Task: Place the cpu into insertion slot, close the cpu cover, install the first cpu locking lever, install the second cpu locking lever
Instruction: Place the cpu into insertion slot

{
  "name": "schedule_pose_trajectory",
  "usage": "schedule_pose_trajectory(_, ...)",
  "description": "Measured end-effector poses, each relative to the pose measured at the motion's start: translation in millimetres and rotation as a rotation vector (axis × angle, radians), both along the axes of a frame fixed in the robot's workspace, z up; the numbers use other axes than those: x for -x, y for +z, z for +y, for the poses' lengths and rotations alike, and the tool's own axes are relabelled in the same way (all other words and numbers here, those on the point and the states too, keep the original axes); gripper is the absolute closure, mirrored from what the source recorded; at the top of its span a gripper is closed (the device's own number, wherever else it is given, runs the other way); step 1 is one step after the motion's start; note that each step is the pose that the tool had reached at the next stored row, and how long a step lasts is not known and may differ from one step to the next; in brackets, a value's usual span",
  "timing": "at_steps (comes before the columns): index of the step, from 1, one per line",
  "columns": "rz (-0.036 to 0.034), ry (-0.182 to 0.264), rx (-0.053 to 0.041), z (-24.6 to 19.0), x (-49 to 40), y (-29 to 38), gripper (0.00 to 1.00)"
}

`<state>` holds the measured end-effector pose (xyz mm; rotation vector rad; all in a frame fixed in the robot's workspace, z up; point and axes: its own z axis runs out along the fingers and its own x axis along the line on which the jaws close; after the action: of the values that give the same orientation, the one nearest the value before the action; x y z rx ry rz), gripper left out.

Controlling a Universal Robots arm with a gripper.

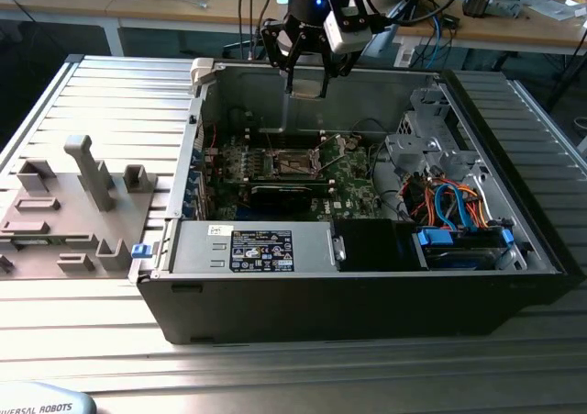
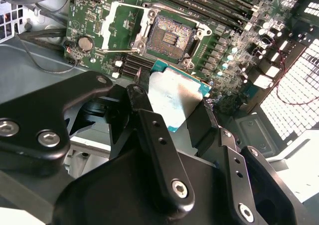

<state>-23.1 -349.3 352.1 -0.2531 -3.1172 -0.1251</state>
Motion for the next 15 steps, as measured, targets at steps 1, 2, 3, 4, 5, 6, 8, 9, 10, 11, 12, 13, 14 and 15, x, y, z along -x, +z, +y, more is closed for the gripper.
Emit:
schedule_pose_trajectory(1, 0.0000, -0.001, 0.0000, 0.0, 0.0, 0.0, 0.46)
schedule_pose_trajectory(2, 0.0000, -0.001, 0.0000, 0.0, 0.0, 0.0, 0.46)
schedule_pose_trajectory(3, 0.0000, -0.002, 0.0000, 0.0, 0.0, 0.0, 0.46)
schedule_pose_trajectory(4, 0.0000, -0.003, 0.0001, 0.0, 0.0, 0.0, 0.46)
schedule_pose_trajectory(5, 0.0000, -0.003, 0.0000, 0.0, 0.0, 0.0, 0.46)
schedule_pose_trajectory(6, 0.0000, -0.004, 0.0000, 0.0, 0.0, 0.0, 0.46)
schedule_pose_trajectory(8, 0.0000, -0.005, 0.0001, 0.0, 0.0, 0.0, 0.46)
schedule_pose_trajectory(9, 0.0000, -0.006, 0.0001, 0.0, 0.0, 0.0, 0.46)
schedule_pose_trajectory(10, 0.0000, -0.006, 0.0000, 0.0, 0.0, 0.0, 0.46)
schedule_pose_trajectory(11, 0.0001, -0.006, 0.0000, 0.0, 0.0, 0.0, 0.46)
schedule_pose_trajectory(12, 0.0000, -0.007, 0.0001, 0.0, 0.0, 0.0, 0.46)
schedule_pose_trajectory(13, 0.0000, -0.007, 0.0000, 0.0, 0.0, 0.0, 0.46)
schedule_pose_trajectory(14, 0.0000, -0.008, 0.0000, 0.0, 0.0, 0.0, 0.46)
schedule_pose_trajectory(15, 0.0000, -0.008, 0.0001, 0.0, 0.0, 0.0, 0.46)
